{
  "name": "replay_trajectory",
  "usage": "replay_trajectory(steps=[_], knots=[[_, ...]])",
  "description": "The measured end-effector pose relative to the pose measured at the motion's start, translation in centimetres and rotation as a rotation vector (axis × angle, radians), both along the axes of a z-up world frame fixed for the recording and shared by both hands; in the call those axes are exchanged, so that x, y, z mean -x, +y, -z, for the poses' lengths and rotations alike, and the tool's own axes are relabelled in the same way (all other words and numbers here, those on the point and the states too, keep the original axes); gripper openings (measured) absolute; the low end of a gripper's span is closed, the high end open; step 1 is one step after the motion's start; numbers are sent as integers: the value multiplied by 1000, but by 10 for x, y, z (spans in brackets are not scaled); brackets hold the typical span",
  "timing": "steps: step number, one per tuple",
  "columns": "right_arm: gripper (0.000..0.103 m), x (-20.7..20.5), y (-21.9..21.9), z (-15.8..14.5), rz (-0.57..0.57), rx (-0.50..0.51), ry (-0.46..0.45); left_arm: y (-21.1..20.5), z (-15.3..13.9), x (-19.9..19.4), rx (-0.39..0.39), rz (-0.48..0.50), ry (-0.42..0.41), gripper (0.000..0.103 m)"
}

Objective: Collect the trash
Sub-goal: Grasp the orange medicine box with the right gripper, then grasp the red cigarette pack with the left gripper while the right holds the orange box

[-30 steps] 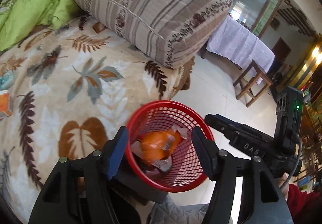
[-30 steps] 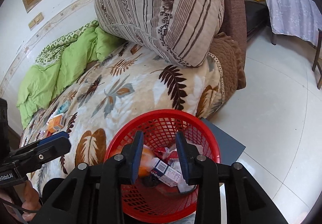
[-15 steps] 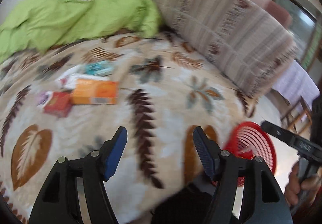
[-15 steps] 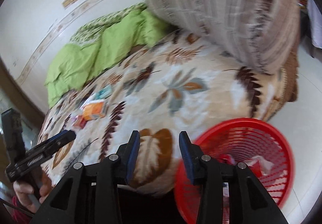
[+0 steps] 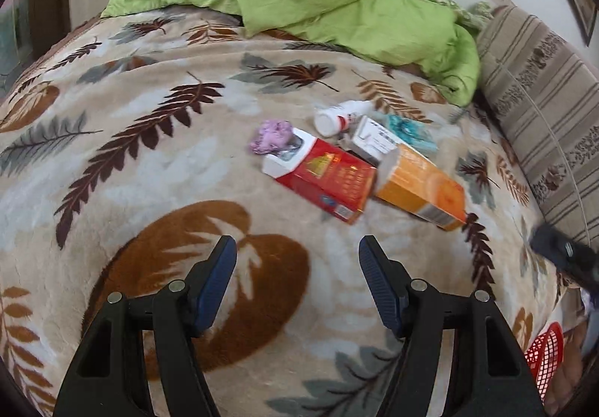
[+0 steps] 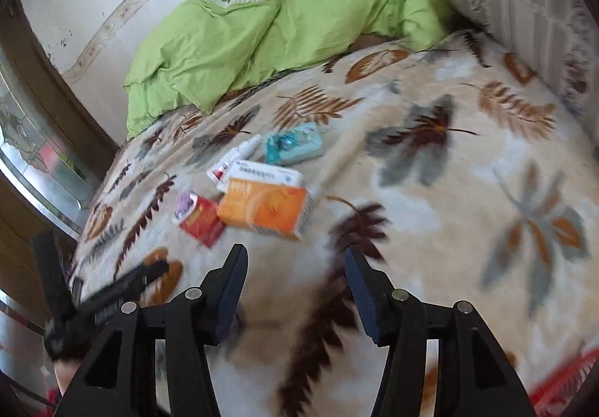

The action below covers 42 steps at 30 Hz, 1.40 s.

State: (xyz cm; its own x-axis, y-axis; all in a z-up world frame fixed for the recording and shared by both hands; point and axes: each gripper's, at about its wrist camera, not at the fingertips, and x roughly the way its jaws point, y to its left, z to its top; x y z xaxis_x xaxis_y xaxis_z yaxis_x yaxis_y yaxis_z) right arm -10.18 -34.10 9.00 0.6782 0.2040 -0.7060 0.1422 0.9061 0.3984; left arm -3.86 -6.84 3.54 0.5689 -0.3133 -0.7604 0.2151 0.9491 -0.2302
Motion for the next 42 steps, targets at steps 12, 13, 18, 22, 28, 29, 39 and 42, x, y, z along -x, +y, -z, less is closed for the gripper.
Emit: replay_trajectory(steps=[12, 13, 18, 22, 28, 29, 39, 42], knots=[[57, -95, -5, 54, -10, -206, 122, 21, 7, -14, 6, -53, 22, 67], [57, -90, -1, 56, -27, -234, 128, 23, 5, -14, 5, -63, 14, 67], [58, -59, 47, 67, -176, -284, 191, 33, -4, -13, -7, -134, -36, 67], [58, -49, 72, 57, -239, -192, 178, 41, -5, -14, 0, -158, -40, 67], [60, -66, 95, 45, -241, -21, 171, 47, -4, -16, -2, -178, -34, 67], [60, -69, 100, 46, -244, -4, 180, 48, -3, -16, -1, -180, -33, 67], [50, -77, 110, 55, -178, 182, 215, 51, -2, -17, 10, -186, -25, 67], [49, -94, 99, 58, -142, 144, 227, 51, -3, -17, 9, -181, -23, 67]])
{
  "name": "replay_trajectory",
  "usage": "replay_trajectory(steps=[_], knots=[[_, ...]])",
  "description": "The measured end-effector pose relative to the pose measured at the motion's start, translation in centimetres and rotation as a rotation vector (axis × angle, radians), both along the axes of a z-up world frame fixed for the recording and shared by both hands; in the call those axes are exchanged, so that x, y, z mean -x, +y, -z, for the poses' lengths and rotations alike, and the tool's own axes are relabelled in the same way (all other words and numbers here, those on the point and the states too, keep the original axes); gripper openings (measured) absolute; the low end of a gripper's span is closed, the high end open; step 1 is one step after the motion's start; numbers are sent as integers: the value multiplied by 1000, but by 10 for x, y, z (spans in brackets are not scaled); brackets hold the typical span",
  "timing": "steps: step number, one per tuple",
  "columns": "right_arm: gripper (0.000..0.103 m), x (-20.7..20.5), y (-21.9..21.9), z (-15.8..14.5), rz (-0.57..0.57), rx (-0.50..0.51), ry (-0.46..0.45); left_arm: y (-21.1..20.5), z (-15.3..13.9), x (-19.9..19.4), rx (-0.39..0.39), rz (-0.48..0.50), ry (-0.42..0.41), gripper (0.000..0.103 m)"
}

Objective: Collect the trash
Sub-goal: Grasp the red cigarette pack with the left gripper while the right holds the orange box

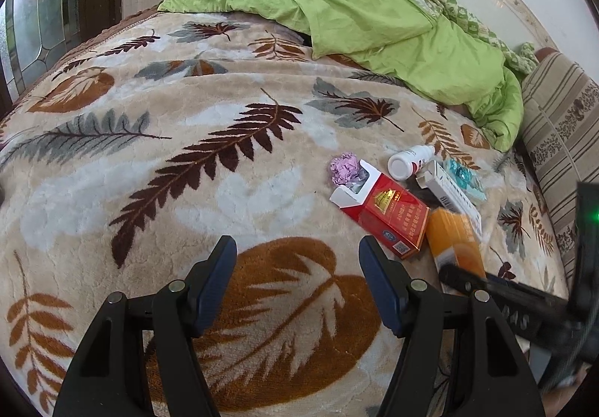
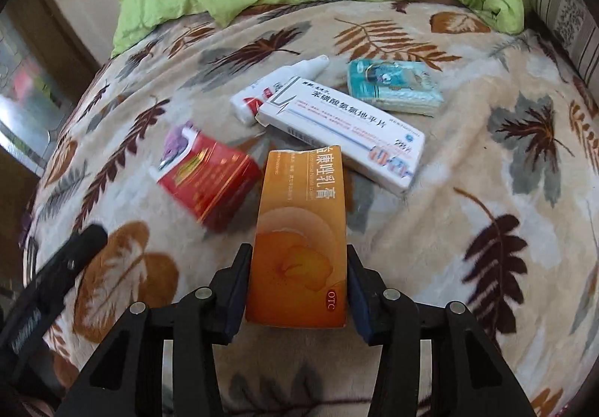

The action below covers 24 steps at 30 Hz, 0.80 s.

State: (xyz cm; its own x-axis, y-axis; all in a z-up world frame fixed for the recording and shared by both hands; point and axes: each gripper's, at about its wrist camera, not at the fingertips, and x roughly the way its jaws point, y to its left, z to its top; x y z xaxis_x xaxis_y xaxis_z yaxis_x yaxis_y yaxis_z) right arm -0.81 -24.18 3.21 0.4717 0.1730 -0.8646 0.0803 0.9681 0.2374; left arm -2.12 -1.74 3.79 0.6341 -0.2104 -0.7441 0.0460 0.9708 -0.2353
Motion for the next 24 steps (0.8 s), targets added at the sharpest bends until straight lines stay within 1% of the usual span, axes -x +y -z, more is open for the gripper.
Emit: replay_trajectory(steps=[3, 5, 7, 9, 11, 14, 15, 16, 18, 20, 21, 24], knots=[[50, -7, 6, 1, -3, -56, 0, 6, -1, -1, 4, -16, -4, 67], [50, -2, 23, 0, -69, -121, -7, 14, -2, -2, 10, -40, -10, 67], [49, 5, 42, -2, -165, -191, -13, 23, -4, -2, 19, -75, -18, 67], [49, 13, 50, -7, -224, -245, -29, 30, -6, -1, 17, -102, -32, 67], [49, 22, 44, -13, -201, -248, -49, 32, -9, -1, 16, -104, -45, 67], [49, 37, 24, -16, -111, -241, -72, 27, -6, -6, 18, -64, -26, 69], [49, 43, 18, -15, -72, -229, -75, 21, -4, -8, 15, -40, -13, 74], [49, 47, 13, -14, -40, -221, -76, 16, -2, -11, 10, -21, -2, 76], [49, 58, 5, -15, 11, -222, -81, 3, 0, -15, -33, 5, -3, 76], [49, 64, 0, -18, 32, -221, -98, -6, 2, -20, -91, 19, -9, 76], [50, 68, -2, -20, 37, -219, -109, -9, 4, -23, -105, 23, -4, 76], [50, 73, 0, -23, 23, -197, -119, -14, 18, -40, -121, 42, 63, 76]])
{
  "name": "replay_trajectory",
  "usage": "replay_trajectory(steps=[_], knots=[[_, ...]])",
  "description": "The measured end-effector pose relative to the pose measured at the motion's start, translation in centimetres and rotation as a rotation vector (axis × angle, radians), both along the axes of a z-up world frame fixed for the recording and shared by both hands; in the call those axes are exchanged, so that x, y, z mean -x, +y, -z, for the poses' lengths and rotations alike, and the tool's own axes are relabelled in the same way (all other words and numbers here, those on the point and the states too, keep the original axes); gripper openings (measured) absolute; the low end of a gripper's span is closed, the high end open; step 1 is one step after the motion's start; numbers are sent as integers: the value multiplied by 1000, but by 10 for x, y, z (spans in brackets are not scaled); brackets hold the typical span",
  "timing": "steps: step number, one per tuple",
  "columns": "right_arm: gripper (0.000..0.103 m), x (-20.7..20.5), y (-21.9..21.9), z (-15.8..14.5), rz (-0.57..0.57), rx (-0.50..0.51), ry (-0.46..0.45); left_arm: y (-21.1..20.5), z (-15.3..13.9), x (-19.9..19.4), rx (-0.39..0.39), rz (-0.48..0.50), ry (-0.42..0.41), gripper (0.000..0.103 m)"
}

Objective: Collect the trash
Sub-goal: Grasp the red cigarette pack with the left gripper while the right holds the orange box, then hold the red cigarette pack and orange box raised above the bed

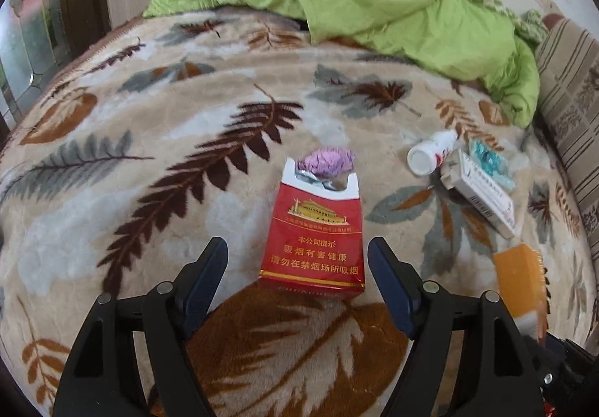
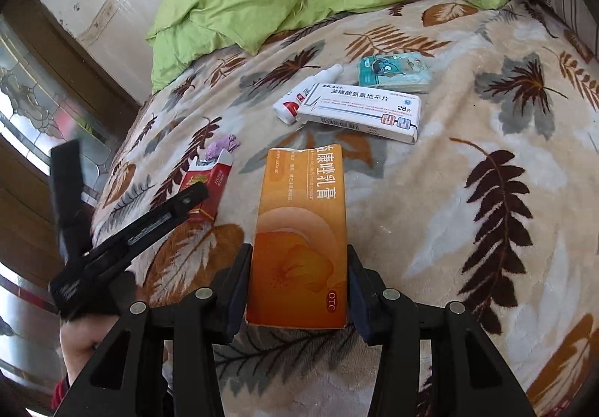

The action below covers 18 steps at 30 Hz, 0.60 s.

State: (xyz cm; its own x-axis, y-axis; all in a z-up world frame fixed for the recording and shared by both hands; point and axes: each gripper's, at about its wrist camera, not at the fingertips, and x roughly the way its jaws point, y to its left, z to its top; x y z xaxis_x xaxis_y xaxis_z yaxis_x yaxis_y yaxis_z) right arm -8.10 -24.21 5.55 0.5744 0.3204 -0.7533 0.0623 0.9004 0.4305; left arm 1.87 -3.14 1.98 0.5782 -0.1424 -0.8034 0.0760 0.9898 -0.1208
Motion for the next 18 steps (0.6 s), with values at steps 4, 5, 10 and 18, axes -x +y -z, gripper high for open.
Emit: replay_trajectory(steps=[4, 5, 10, 18], knots=[[50, -1, 5, -3, -10, 47, -22, -4, 8, -7, -35, 13, 5, 75], [50, -1, 5, -3, -8, 52, -24, -4, 9, -9, -46, 15, 3, 72], [50, 0, 3, -5, 20, 90, -36, 2, 7, -6, -39, -9, -12, 57], [50, 12, 5, -19, 59, 190, -108, 8, -22, 43, 25, 16, -128, 56]])
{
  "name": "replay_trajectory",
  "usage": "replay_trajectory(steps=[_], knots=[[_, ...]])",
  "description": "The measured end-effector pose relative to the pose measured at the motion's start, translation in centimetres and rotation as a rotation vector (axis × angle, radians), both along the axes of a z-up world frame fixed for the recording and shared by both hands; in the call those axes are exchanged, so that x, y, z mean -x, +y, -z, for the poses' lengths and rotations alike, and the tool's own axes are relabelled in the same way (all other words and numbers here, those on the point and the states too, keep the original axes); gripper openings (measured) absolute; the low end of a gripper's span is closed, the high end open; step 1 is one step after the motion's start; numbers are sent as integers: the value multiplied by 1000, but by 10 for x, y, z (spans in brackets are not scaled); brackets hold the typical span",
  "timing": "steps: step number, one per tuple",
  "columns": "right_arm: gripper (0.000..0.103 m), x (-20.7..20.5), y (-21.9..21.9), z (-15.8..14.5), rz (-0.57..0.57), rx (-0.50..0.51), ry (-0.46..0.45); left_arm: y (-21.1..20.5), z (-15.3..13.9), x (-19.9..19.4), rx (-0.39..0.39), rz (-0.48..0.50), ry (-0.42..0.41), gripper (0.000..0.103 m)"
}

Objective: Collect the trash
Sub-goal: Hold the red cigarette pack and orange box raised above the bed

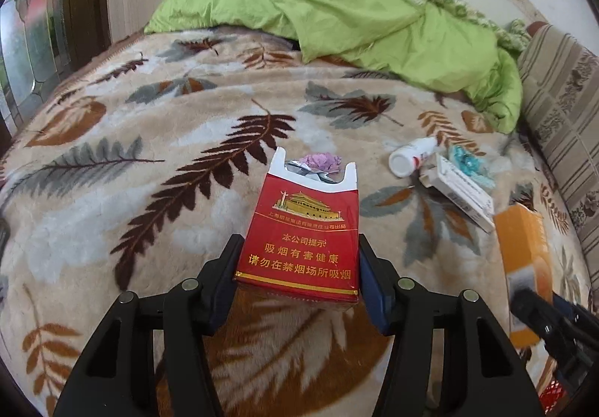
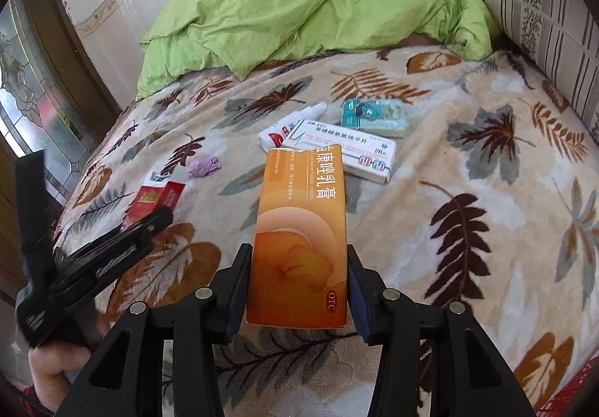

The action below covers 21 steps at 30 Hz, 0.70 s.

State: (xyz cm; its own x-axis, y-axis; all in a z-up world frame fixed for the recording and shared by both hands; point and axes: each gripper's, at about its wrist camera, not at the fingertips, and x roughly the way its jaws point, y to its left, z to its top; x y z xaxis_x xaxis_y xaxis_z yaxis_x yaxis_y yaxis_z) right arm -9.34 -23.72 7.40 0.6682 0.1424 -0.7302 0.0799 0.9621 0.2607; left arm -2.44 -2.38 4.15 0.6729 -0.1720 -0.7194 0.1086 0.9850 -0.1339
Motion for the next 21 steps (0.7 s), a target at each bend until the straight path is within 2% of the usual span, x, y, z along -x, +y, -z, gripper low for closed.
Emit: replay_trajectory(steps=[2, 6, 9, 21], knots=[[50, 3, 0, -3, 1, 6, -14, -1, -7, 14, -3, 12, -31, 57], [50, 8, 2, -8, 3, 14, -42, -6, -24, 51, -67, 48, -130, 57], [50, 7, 5, -10, -3, 30, -55, -9, -28, 59, -101, 48, -169, 57], [50, 3, 10, -9, -12, 31, -52, -27, -19, 51, -183, 53, -189, 57]])
